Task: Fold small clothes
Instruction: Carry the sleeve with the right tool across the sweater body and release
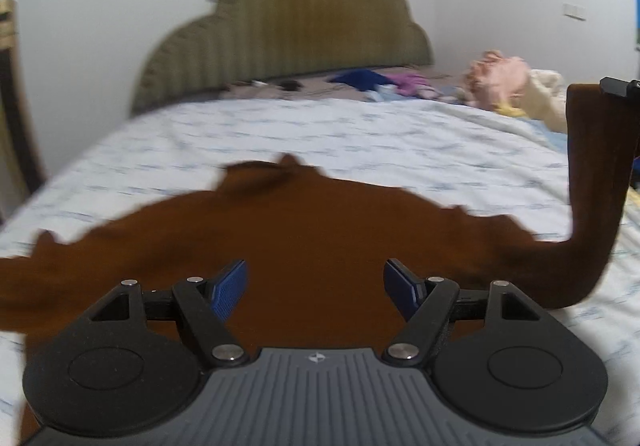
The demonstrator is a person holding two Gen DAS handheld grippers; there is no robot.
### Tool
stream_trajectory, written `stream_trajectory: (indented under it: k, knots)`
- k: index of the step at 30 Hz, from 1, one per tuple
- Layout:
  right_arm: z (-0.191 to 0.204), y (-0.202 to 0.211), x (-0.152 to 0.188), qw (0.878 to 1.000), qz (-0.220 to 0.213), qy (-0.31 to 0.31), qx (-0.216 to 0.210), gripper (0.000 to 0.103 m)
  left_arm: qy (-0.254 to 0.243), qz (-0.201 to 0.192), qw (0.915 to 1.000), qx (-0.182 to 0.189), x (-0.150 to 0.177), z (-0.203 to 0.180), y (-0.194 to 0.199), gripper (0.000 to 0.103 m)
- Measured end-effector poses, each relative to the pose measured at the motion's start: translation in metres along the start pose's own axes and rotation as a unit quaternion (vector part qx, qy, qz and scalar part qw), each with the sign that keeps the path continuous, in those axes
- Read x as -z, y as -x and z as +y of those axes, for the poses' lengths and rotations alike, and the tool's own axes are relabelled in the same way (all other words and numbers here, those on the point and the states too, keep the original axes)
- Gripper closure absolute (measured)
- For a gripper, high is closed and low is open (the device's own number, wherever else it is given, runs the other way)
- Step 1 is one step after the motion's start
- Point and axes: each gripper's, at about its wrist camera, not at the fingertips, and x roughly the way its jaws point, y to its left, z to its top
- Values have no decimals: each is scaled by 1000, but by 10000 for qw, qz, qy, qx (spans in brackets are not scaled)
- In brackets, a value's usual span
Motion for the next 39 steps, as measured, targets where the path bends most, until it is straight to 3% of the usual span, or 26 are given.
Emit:
stream_trajectory:
  k: [10,16,20,28,32,34,39]
  knots:
    - [75,-98,83,9959,828,150,-331,92,287,305,9916,-1225,14,110,-8,28]
    - [114,-156,127,9887,1390,397,-388,92,623,173,9823,-1757,20,173,-4,28]
    - [133,-191,160,9817,1791,485,-425,92,848,257,9796,-1805,27,201,-9,28]
    - [163,-236,216,9645,2441,977,-258,92,765,280,9812,-1747,42,199,-11,28]
    - [168,-242,230,9585,2588,1186,-141,86,691,267,9832,-1669,45,192,-12,28]
    - [173,-241,232,9565,2631,1255,-137,78,678,230,9840,-1634,46,189,-12,28]
    - [204,-237,227,9483,2770,1466,-493,59,613,230,9864,-1508,49,177,-9,28]
